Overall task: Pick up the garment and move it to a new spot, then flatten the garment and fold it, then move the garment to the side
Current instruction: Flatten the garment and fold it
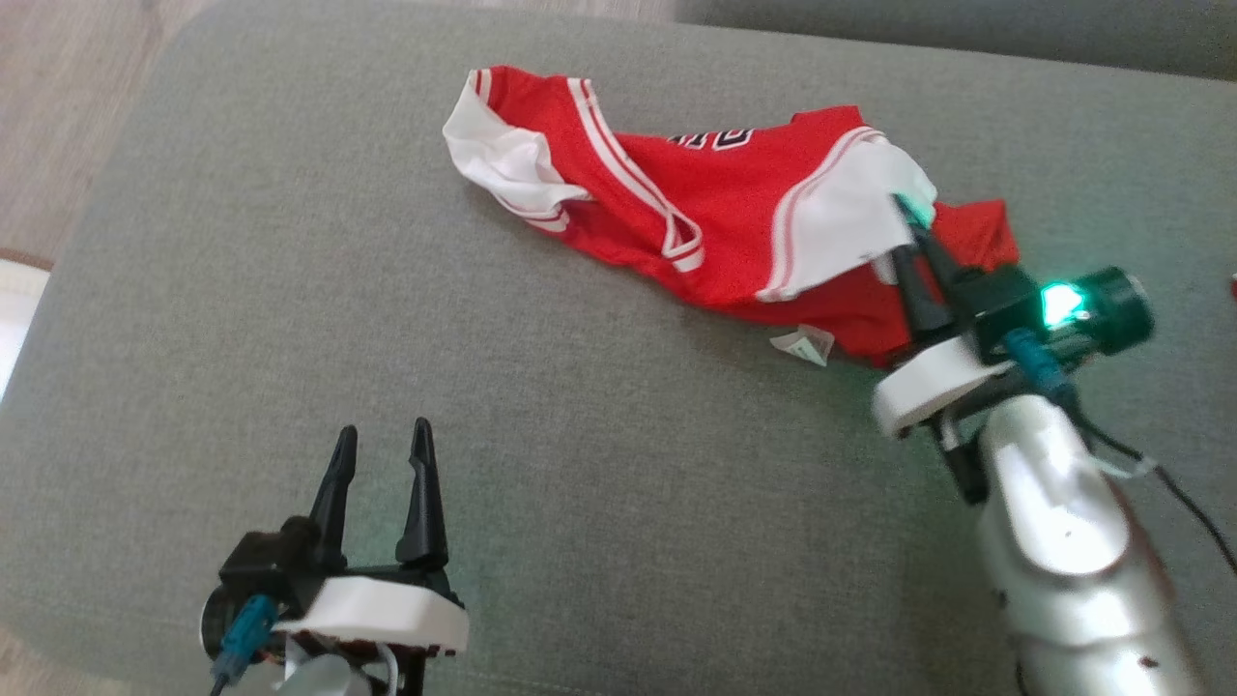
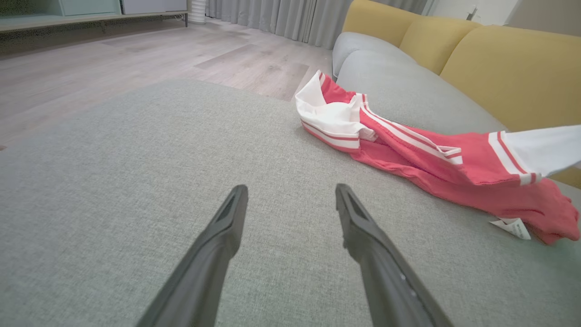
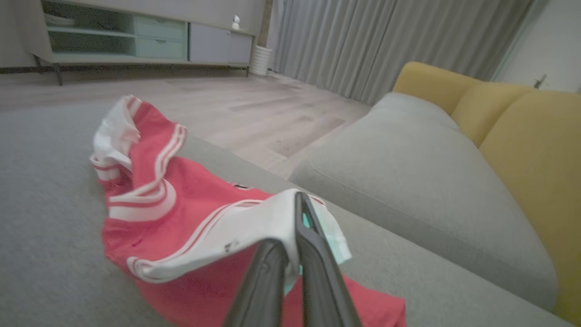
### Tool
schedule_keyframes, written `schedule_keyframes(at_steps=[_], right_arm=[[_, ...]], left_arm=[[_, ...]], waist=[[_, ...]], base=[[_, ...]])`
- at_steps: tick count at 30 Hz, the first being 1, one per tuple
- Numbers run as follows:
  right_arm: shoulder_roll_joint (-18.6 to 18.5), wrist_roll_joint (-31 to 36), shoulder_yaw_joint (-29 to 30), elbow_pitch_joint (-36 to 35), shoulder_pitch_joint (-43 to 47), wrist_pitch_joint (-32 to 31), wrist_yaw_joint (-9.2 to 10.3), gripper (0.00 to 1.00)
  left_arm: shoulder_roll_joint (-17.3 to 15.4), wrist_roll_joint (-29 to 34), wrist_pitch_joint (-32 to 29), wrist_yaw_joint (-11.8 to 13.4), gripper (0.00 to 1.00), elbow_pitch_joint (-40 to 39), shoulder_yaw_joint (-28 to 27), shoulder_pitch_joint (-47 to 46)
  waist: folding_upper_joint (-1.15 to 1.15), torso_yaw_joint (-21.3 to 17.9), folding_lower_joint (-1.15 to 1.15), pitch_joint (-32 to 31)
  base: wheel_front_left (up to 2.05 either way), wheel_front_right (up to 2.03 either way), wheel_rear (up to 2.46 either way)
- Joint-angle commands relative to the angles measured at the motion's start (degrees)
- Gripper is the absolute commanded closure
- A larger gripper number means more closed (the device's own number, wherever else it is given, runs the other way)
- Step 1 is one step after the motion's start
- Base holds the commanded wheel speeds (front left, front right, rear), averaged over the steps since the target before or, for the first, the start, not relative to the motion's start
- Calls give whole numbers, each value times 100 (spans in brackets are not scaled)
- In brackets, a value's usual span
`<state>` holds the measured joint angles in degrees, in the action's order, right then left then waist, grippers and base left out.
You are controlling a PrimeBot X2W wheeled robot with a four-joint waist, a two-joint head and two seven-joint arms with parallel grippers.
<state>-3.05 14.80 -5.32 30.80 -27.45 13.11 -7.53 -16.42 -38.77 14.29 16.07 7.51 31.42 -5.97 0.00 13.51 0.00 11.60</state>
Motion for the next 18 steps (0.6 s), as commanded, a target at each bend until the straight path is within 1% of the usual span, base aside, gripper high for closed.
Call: schedule_keyframes(at_steps=[1, 7, 10, 14, 18], right_arm=[[17, -179, -352, -357, 59, 18, 4, 100], [17, -905, -1660, -1313, 584, -388, 4, 100], [17, -1270, -2320, -1663, 730, -626, 4, 100], [17, -1678, -3061, -1862, 769, -805, 4, 100], [17, -2034, -3589, -1911, 737, -865, 4, 100]], left_arm=[[-70, 40, 70, -12, 0, -107, -252, -114], [-127, 28, 71, 18, 0, -127, -328, -21], [-175, 14, 71, 46, 0, -169, -412, 31], [-254, 15, 71, 86, 0, -245, -528, 92], [-337, 13, 71, 122, 0, -329, -622, 162]], waist=[[0, -68, 0, -105], [0, -155, 0, -368], [0, -152, 0, -484], [0, -75, 0, -613], [0, 45, 0, -724]], base=[[0, 0, 0], [0, 0, 0], [0, 0, 0], [0, 0, 0], [0, 0, 0]])
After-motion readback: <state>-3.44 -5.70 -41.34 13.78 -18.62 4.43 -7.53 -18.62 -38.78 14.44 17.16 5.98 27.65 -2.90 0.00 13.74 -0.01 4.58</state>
